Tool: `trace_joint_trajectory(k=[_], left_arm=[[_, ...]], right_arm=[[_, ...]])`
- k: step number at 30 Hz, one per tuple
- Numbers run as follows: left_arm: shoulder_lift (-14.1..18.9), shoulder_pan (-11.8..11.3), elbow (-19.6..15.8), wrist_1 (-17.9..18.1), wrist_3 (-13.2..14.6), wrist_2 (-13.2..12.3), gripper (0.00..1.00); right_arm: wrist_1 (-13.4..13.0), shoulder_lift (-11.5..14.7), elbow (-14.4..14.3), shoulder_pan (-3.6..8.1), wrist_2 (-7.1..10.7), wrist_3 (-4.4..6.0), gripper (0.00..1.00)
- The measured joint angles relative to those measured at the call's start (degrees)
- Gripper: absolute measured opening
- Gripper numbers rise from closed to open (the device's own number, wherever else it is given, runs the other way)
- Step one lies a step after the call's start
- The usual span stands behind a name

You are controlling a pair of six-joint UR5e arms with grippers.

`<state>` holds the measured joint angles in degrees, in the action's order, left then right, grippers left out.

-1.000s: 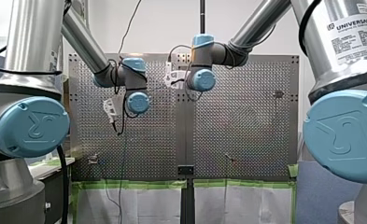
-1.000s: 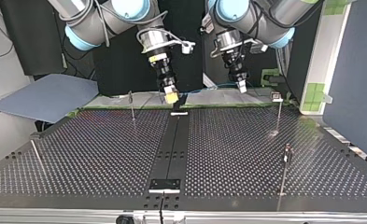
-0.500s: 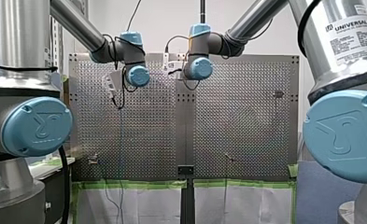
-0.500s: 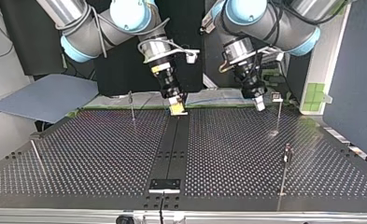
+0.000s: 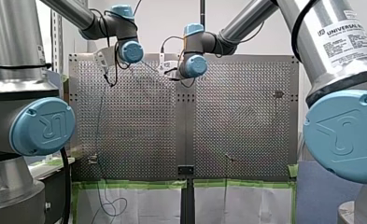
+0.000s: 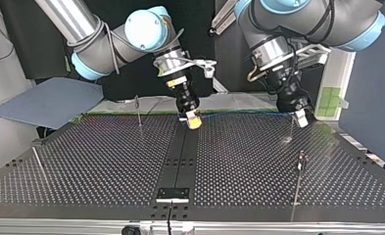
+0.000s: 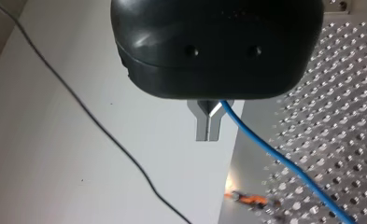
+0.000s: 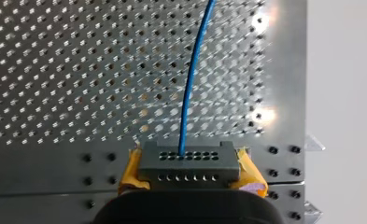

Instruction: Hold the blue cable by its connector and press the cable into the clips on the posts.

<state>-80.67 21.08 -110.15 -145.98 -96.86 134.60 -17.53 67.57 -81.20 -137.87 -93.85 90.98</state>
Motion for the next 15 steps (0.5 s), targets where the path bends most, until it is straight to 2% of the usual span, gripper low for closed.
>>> trace_joint_trajectory(k=[4, 15], left_arm=[[0.24, -0.59, 0.2, -1.95, 0.71, -0.79, 0.0], [-1.15, -2.94, 1.27, -7.7, 1.89, -5.09, 0.0]], right_arm=[[0.89, -0.11, 1.86, -0.13, 0.31, 0.0, 0.0], [2.02, -0.19, 7.69, -0.27, 0.5, 0.0, 0.0]])
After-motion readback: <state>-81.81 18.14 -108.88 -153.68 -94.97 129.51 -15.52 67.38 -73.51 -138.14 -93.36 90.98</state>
